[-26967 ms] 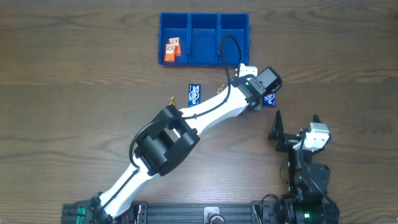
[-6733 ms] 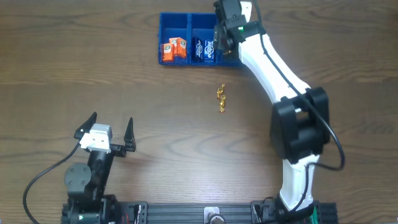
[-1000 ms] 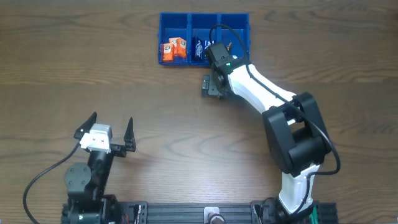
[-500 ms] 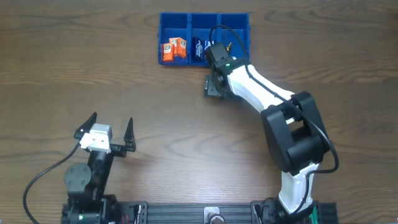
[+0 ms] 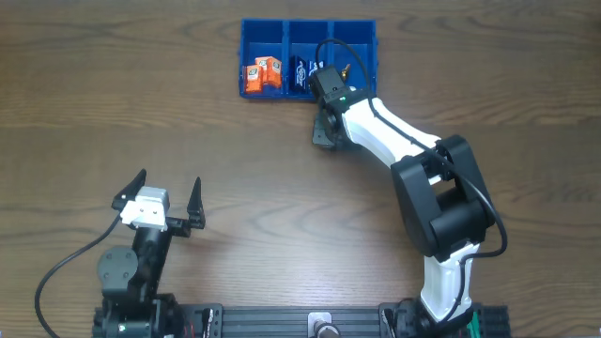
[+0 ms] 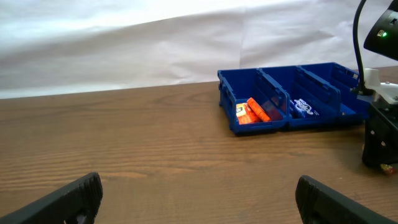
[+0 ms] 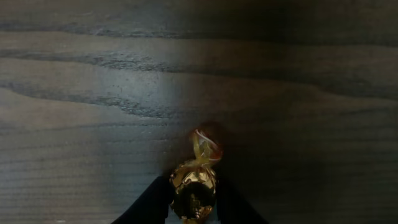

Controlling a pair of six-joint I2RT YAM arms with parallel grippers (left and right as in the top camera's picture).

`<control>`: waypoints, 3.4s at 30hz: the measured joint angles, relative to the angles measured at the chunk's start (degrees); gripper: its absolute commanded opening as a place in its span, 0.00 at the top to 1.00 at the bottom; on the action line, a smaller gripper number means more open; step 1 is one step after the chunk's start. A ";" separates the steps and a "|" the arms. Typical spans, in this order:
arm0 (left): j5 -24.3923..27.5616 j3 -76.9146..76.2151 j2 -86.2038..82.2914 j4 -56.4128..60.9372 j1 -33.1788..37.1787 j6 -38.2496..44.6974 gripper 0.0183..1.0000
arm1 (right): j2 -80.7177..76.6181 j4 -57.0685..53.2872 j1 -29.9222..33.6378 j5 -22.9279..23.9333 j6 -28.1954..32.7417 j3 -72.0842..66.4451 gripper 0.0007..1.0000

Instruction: Sort Candies Into Trays

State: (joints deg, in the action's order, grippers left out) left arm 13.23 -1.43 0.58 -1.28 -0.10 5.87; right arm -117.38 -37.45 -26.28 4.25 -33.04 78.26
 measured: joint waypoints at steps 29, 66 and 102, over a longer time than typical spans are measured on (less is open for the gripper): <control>0.00 0.00 0.00 0.00 0.00 0.00 0.00 | 6.93 17.81 6.38 17.94 14.47 12.48 0.96; 0.00 0.00 0.00 0.00 0.00 0.00 0.00 | 31.85 5.66 18.08 14.38 20.81 9.25 0.00; 0.02 0.00 0.00 -0.02 0.00 0.17 0.00 | 116.54 33.24 24.61 0.61 27.69 -77.57 0.00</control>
State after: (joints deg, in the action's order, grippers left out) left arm 13.26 -1.43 0.58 -1.30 -0.10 6.04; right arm -0.84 -4.21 -1.67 4.86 -5.34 0.69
